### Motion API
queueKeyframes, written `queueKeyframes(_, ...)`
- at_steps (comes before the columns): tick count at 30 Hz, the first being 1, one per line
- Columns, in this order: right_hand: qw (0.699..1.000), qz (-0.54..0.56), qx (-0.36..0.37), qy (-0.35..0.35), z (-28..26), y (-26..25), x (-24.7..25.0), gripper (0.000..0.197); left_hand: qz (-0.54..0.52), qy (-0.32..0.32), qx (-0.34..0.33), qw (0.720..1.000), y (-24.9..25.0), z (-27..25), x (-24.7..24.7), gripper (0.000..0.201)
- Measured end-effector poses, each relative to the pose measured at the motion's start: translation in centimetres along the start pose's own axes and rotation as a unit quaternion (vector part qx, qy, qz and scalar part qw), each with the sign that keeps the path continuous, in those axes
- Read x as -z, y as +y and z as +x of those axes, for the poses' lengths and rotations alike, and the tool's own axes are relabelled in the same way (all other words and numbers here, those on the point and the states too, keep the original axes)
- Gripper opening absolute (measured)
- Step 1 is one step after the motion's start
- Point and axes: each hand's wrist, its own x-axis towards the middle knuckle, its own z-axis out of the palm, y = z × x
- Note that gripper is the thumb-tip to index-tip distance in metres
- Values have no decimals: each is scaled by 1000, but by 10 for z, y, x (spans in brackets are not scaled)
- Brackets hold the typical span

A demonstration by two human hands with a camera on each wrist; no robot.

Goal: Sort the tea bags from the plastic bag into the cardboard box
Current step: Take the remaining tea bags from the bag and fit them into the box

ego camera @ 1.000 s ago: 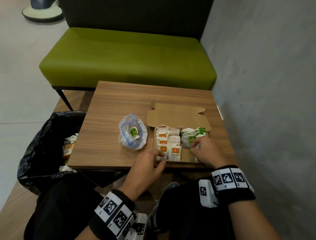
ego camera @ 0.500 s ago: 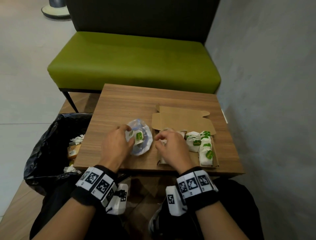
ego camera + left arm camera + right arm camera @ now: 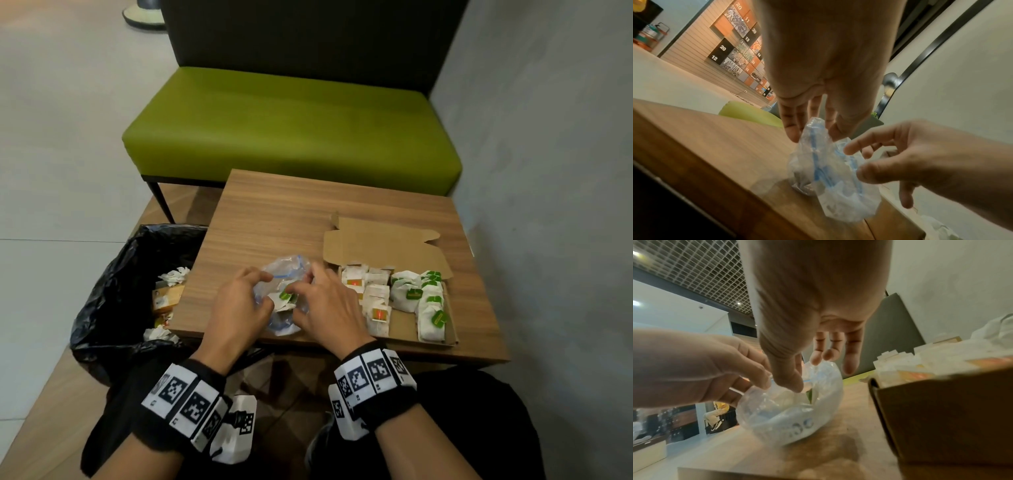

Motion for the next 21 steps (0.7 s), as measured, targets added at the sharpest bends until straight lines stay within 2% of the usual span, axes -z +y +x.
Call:
queueKeyframes(4,999,-40,12,-7,3,-5,-4,38,-6,-10,-1,1000,1,-6,-3,38)
queueKeyframes(10,997,-70,3,46,5,-5,-20,21,-11,-21,-2,1000,2,-6,-2,38)
queueKeyframes(17,993,-102,1,53,10,-9,-24,7,-10,-21,-7,1000,-2,-7,0,38)
queueKeyframes(21,996,-56,11,61,12,0,-20,15,16,-5,-19,1000,-4,-8,3,38)
